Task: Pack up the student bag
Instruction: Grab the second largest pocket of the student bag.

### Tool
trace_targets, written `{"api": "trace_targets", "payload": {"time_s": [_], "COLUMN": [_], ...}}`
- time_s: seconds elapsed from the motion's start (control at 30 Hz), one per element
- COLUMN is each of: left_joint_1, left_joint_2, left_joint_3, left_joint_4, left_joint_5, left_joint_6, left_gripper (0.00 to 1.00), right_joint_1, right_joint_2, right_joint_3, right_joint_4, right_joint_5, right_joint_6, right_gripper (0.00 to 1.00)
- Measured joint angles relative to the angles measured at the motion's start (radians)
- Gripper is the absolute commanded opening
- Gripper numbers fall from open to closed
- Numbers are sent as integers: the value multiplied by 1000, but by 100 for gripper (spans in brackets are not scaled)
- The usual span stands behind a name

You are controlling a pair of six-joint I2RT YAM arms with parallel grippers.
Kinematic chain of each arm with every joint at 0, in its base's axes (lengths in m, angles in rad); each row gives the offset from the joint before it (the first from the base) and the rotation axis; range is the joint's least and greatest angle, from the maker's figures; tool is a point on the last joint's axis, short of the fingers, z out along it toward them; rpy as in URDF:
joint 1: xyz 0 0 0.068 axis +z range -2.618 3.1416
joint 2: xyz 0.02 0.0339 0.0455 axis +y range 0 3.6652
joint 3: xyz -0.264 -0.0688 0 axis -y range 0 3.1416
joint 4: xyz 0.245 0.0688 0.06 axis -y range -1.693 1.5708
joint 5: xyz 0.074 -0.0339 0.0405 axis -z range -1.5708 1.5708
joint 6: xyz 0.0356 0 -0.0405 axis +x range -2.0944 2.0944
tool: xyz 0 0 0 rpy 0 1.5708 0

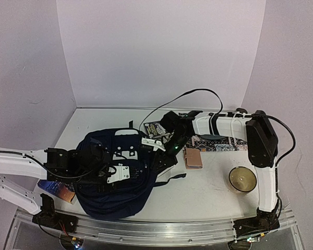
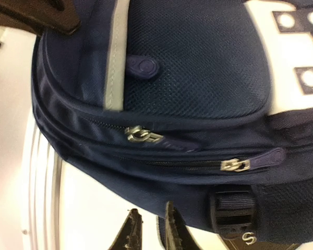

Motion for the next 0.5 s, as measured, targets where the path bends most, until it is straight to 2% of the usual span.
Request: {"api": "trace_targets", "payload": {"time_s": [0.17, 0.37, 0.5], "left_joint_1": [1, 1, 2], "left_joint_2": [-16, -17, -17], "left_joint_3": [0, 0, 0], "left_joint_4": [-7, -7, -7], "left_joint_5": [0, 2, 7], "left_joint_6": [11, 28, 30], "left_gripper": [0, 0, 0], "right_joint_1": [0, 0, 0], "right_joint_2": [23, 124, 173], "right_joint_3": [51, 178, 206], "right_joint_4": [36, 72, 72], "right_joint_5": [62, 105, 105], "right_joint_6": [26, -30, -68], "right_gripper": [66, 90, 96]}}
